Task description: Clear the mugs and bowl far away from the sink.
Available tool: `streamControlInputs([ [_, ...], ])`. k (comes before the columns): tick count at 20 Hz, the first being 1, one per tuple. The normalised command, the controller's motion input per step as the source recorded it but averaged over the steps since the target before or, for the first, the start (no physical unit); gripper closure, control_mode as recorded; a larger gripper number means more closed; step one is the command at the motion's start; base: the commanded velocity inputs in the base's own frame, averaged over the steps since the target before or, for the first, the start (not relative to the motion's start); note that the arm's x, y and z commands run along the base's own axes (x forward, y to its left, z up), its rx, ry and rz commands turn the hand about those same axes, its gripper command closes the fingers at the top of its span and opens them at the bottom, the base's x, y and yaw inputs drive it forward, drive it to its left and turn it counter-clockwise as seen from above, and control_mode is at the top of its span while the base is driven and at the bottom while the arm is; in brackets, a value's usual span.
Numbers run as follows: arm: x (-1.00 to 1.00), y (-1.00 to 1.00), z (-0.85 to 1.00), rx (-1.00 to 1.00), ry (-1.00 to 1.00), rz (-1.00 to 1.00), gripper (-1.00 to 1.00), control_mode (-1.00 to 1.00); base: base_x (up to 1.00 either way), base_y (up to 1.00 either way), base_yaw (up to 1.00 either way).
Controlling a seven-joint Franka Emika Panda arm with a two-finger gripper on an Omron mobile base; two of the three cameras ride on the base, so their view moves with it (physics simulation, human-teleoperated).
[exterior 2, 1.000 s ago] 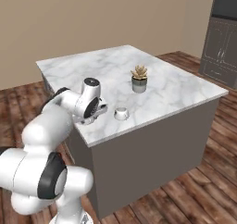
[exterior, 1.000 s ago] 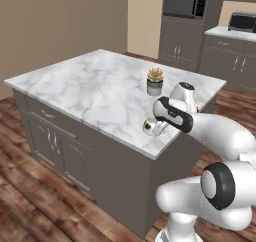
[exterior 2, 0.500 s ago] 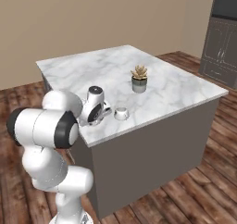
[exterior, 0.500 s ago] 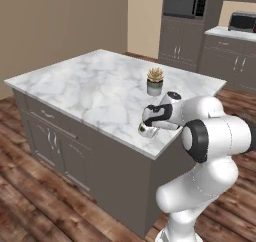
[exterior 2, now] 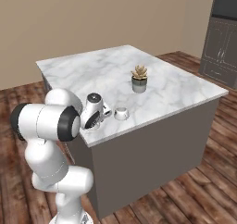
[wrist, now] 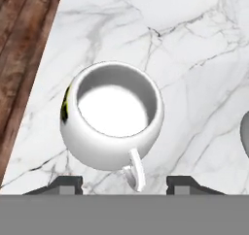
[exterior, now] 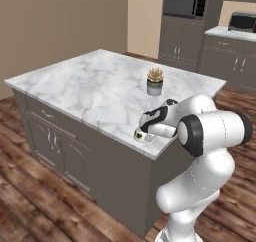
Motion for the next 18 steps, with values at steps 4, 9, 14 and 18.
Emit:
streamControlInputs([
  [4, 0.25, 0.00, 0.50, 0.00, 0.00, 0.00, -1.00, -1.00, 0.00, 0.00, 0.00],
  [9, 0.01, 0.00, 0.98, 0.00, 0.02, -0.01, -1.00, -1.00, 0.00, 0.00, 0.00],
  [14, -0.54, 0.00, 0.89, 0.00, 0.08, -0.09, -1.00, -1.00, 0.00, 0.00, 0.00],
  [18, -0.78, -0.01, 0.58, 0.00, 0.08, -0.24, -1.00, -1.00, 0.00, 0.00, 0.00],
])
